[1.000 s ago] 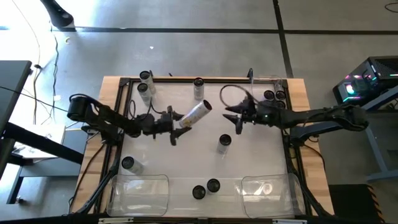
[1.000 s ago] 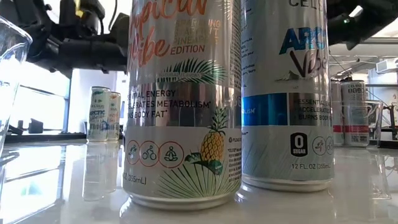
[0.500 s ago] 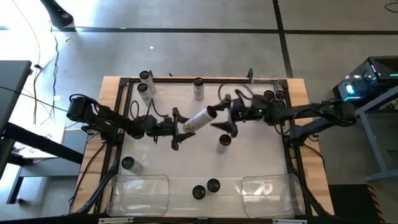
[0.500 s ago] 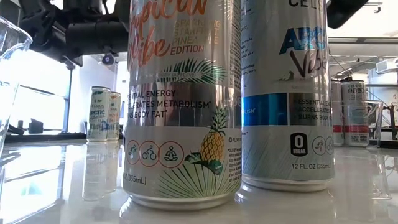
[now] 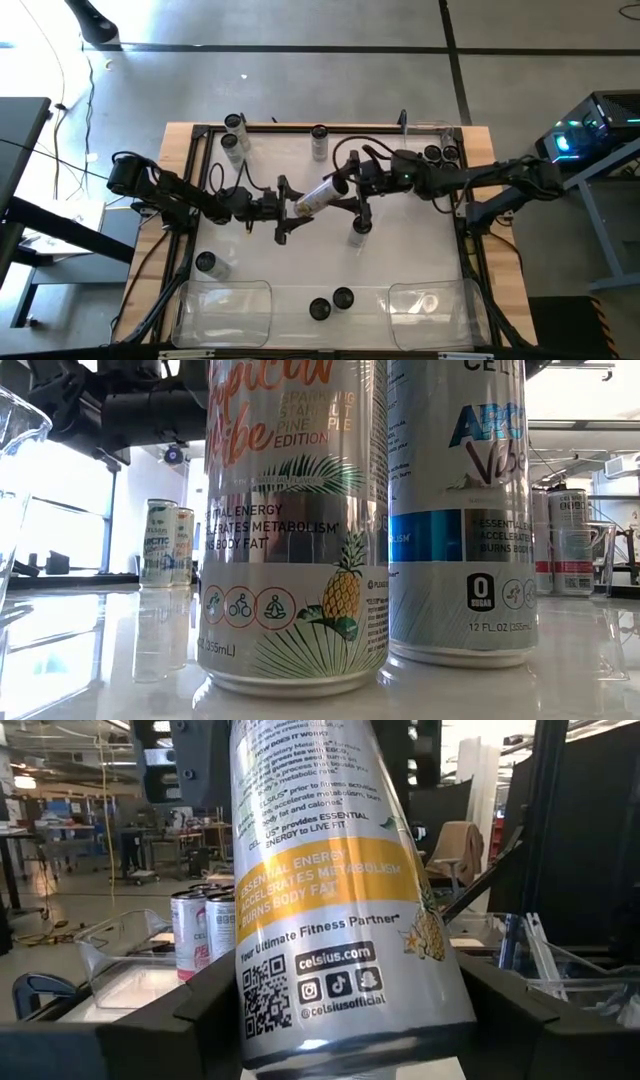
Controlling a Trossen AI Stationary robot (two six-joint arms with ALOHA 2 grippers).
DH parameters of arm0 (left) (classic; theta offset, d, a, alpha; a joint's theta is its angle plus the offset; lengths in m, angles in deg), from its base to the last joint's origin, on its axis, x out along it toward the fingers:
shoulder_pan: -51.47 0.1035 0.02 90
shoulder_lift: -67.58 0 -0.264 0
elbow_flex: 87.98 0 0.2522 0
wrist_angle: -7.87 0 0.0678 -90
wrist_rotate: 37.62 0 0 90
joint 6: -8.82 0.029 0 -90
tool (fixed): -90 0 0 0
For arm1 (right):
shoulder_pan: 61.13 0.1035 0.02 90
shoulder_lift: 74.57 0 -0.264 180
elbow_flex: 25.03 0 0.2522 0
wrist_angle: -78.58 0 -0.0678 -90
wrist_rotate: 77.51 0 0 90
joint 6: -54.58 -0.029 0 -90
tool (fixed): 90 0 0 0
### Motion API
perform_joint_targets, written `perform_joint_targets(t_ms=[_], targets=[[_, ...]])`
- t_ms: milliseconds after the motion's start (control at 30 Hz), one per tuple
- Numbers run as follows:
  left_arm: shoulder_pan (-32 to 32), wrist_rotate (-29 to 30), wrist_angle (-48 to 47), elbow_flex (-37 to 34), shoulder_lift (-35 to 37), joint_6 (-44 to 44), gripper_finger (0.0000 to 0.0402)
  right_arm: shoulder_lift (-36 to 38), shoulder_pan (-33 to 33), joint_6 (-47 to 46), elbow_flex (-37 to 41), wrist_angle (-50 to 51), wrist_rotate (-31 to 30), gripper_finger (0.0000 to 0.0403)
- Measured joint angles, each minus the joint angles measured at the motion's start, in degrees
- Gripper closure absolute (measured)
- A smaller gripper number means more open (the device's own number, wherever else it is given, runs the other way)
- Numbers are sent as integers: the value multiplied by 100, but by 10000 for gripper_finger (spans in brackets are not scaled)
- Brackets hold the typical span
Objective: Sort soda cans
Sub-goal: Put the top right white-yellow soda can into the bottom right transparent bin
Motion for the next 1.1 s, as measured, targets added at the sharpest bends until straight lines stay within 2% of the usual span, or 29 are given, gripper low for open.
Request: perform_joint_targets(t_ms=[100, 233, 333, 467, 600, 700, 767, 933, 1100], targets=[[0, 15, -27, 0, 0, -4, 129, 0, 0, -127, -179, 325, -6, 167], [7, 46, -309, 11, 0, -25, 106, 76, 94, -189, -789, 1759, -298, 167], [11, 209, -631, -11, 3, -46, 100, 259, 436, -52, -1567, 3617, -1114, 167], [21, 712, -1135, -33, 4, -213, 99, 355, 1258, -410, -2805, 5891, -2762, 167], [7, 1008, -1408, -31, 4, -276, 99, 358, 2236, -1746, -3743, 7654, -4026, 167], [-27, 1024, -1498, -31, 4, -309, 99, 363, 3057, -3295, -4047, 8785, -4604, 167], [-69, 1042, -1534, -31, 4, -306, 98, 349, 3627, -4417, -4062, 9377, -4673, 167], [-242, 1069, -1548, -31, 4, -307, 98, 292, 4941, -6704, -3690, 9746, -4456, 167], [-455, 1157, -1540, -31, 4, -307, 98, -134, 5720, -8075, -3285, 9766, -4556, 167]])
